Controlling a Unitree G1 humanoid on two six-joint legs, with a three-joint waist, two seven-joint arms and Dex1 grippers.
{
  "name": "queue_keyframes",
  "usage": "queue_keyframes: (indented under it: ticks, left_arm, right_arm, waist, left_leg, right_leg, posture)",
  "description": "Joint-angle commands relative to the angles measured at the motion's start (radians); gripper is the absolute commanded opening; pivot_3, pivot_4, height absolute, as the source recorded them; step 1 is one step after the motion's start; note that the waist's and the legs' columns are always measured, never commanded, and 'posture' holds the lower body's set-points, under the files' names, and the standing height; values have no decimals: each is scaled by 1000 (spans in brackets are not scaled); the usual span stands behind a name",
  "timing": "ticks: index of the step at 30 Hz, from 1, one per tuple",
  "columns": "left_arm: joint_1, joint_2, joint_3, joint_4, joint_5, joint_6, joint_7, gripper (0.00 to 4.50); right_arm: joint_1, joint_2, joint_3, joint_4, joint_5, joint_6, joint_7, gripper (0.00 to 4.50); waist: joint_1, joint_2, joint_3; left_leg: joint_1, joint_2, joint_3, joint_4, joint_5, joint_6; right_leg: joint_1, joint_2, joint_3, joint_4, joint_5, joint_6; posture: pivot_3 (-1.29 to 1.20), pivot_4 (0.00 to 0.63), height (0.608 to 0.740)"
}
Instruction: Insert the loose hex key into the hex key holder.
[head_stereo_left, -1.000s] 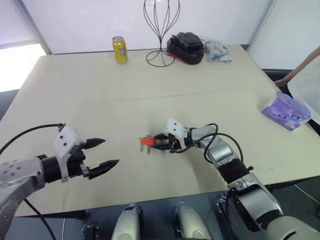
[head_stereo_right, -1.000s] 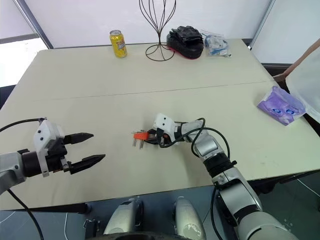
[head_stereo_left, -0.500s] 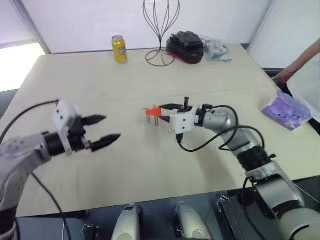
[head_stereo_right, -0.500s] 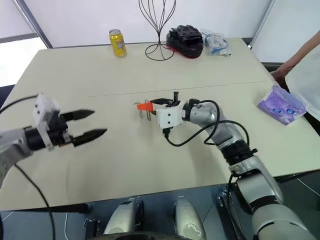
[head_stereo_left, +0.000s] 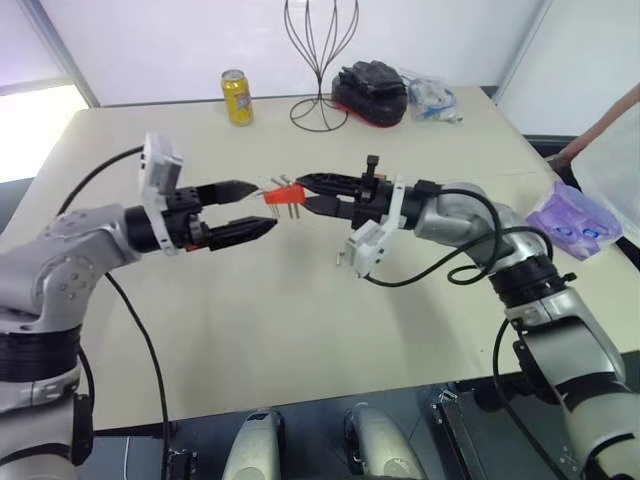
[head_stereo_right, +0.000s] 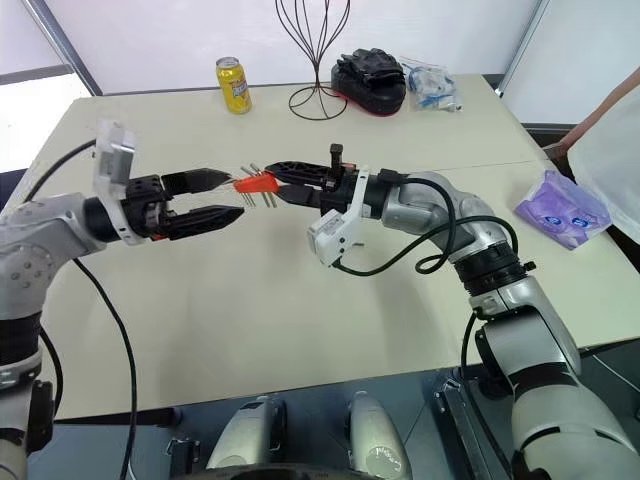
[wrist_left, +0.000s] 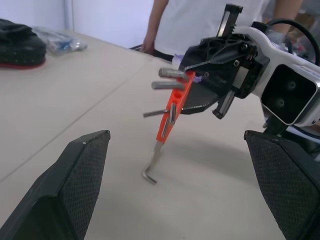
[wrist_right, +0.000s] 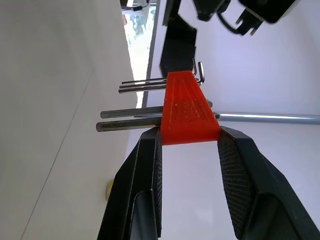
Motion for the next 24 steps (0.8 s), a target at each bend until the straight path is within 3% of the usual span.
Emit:
queue_keyframes:
  ticks: [1,24]
  left_arm:
    - [-38,-5,11,-1,-15,-7,-18,4500]
    - [-65,-80,6,18,4,-42,-27,4500]
  right_arm:
    - [-40,-2,-28,-17,34,-20,-16,1013]
    - [-13,2,-11,-48,125,-18,86,1013]
  waist:
    - [0,0,0]
    - [1,0,0]
  left_leg:
    - [0,0,0,0,0,0]
    - [0,0,-1,3,0,0]
  right_leg:
    - [0,0,0,0,0,0]
    - [0,0,0,5,0,0]
  posture:
    - [0,150,740]
    - [0,150,740]
